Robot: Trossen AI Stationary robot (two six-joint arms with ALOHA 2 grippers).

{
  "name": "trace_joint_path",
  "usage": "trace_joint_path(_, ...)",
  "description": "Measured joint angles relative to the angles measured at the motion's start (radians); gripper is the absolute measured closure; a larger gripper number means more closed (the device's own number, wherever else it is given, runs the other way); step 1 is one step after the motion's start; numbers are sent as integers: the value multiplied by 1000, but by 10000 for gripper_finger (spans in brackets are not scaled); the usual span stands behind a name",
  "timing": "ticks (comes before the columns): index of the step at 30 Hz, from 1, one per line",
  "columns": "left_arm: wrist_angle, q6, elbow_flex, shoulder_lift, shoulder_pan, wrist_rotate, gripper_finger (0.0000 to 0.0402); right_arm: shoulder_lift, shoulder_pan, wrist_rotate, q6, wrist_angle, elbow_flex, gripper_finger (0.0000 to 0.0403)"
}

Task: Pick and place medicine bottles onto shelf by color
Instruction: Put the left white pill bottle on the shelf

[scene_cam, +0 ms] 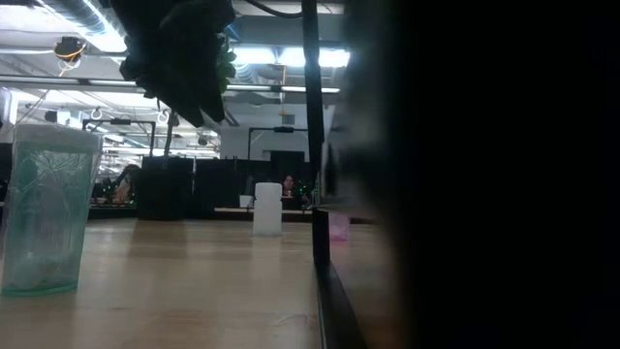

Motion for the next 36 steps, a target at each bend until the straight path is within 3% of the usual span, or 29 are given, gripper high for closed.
trace_joint_path(7, 0, 7, 0, 0, 0, -20, 169, 15, 0, -3, -72, 99, 3, 166)
trace_joint_path(12, -10, 9, 0, 0, 0, -37, 169, 94, 0, -3, -95, 81, 76, 172)
trace_joint_path(26, -39, -2, -1, 1, -72, -106, 169, 501, 0, -6, -243, -285, 502, 173)
trace_joint_path(36, -150, -126, -1, 1, -156, -132, 169, 819, -41, -141, -302, -472, 823, 173)
